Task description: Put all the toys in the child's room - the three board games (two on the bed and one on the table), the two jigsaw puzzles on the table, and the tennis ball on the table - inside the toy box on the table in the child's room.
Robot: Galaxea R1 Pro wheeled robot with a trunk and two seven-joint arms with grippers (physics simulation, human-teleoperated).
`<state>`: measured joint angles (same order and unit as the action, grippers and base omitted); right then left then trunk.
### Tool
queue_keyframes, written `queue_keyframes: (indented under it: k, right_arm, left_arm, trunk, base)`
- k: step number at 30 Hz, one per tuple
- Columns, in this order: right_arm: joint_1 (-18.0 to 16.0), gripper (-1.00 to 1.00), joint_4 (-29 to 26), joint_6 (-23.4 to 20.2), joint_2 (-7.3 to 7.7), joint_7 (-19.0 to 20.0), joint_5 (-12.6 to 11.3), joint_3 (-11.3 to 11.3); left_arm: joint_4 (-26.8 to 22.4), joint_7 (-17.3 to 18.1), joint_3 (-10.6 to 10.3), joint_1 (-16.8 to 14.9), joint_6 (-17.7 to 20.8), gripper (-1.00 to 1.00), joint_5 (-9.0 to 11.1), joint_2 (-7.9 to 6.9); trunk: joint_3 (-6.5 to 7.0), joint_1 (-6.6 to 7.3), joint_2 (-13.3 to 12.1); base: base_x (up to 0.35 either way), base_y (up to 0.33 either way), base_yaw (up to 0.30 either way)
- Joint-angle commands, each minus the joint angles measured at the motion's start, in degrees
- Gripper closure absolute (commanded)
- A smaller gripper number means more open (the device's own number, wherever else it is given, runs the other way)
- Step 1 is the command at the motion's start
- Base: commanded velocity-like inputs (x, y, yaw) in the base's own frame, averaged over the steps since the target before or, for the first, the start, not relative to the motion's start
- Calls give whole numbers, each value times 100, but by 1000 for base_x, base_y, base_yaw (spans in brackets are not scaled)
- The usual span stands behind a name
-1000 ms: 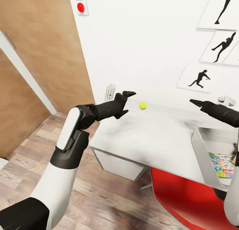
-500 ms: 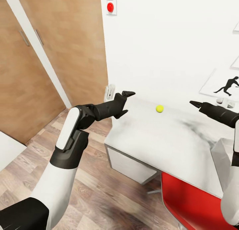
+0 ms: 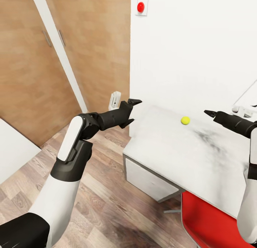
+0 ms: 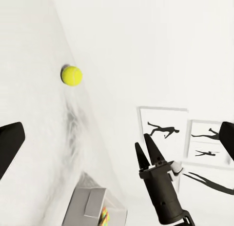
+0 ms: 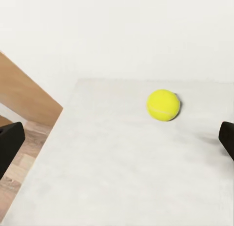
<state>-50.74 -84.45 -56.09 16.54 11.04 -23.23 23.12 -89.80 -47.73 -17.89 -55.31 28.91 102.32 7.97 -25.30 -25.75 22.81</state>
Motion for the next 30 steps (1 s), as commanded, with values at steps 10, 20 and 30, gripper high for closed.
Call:
queue_keyframes:
  k: [10, 20, 30]
  right_arm:
    - [-6, -100, -3, -30, -1, -53, 51, -13]
    - [-6, -100, -1, -33, -2, -84, 58, -23]
    - [-6, -100, -3, -34, -2, -255, 81, -26]
  left_arm:
    - [-3, -43, -1, -6, 9, -100, 40, -60]
    - [-3, -43, -3, -6, 9, -100, 37, -73]
    - [-3, -43, -11, -6, 9, -100, 37, -76]
  trunk:
    - [-12, -3, 10]
    - [-13, -3, 10]
    - [-13, -3, 10]
  base:
    - [29, 107, -12]
    - [110, 243, -211]
    - [177, 272, -266]
